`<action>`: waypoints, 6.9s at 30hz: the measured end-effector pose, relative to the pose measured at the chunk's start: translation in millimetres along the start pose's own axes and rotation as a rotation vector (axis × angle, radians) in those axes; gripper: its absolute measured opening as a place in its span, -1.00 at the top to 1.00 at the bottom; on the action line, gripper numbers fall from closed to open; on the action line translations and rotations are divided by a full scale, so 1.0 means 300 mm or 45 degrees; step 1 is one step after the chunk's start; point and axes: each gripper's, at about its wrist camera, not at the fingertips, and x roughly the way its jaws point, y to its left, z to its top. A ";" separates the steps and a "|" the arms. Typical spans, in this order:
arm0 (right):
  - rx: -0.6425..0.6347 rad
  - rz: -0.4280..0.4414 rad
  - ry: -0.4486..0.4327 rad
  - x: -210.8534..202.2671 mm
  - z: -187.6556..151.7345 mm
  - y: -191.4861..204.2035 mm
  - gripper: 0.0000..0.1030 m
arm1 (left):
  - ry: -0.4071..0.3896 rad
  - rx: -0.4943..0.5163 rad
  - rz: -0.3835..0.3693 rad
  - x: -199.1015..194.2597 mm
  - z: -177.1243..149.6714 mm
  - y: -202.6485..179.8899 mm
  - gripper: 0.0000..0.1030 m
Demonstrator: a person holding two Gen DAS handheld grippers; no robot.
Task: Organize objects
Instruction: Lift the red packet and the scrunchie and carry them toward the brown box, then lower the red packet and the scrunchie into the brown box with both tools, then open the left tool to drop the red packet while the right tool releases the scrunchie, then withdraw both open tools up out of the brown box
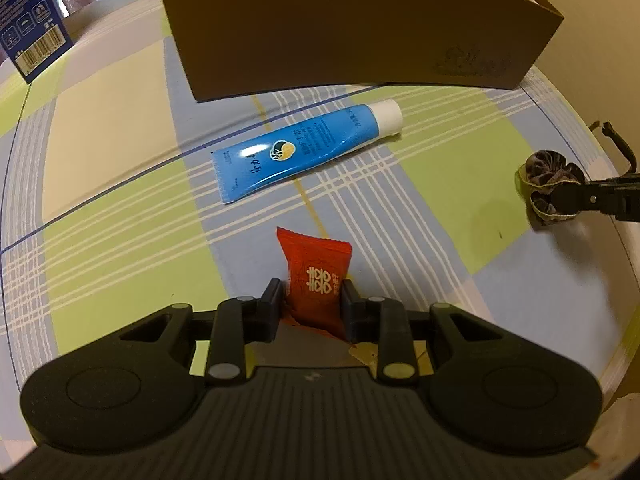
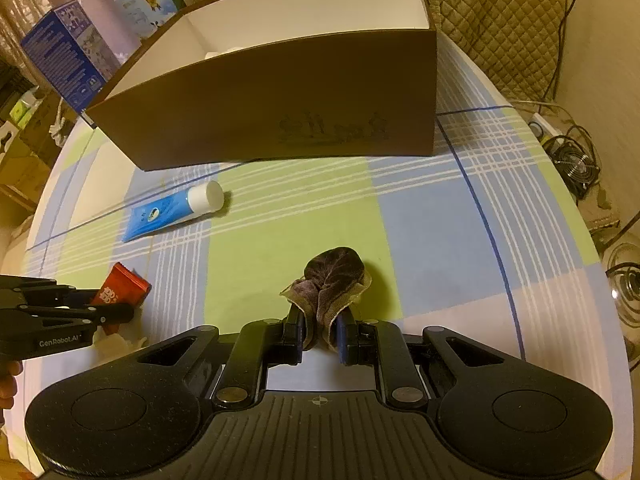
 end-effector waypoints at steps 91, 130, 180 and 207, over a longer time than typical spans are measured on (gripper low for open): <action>-0.117 0.063 -0.412 -0.099 0.569 0.078 0.77 | -0.451 0.088 0.033 -0.180 0.606 -0.042 0.50; -0.037 -0.120 -0.340 0.158 0.775 -0.060 0.77 | -0.316 0.092 0.152 0.124 0.875 0.090 0.49; 0.023 -0.137 -0.500 0.047 0.774 -0.081 -0.36 | -0.409 0.060 0.145 0.010 0.868 0.082 -0.68; 0.026 -0.086 -0.482 -0.185 0.546 -0.019 -0.37 | -0.494 0.008 0.088 -0.271 0.638 0.012 -0.75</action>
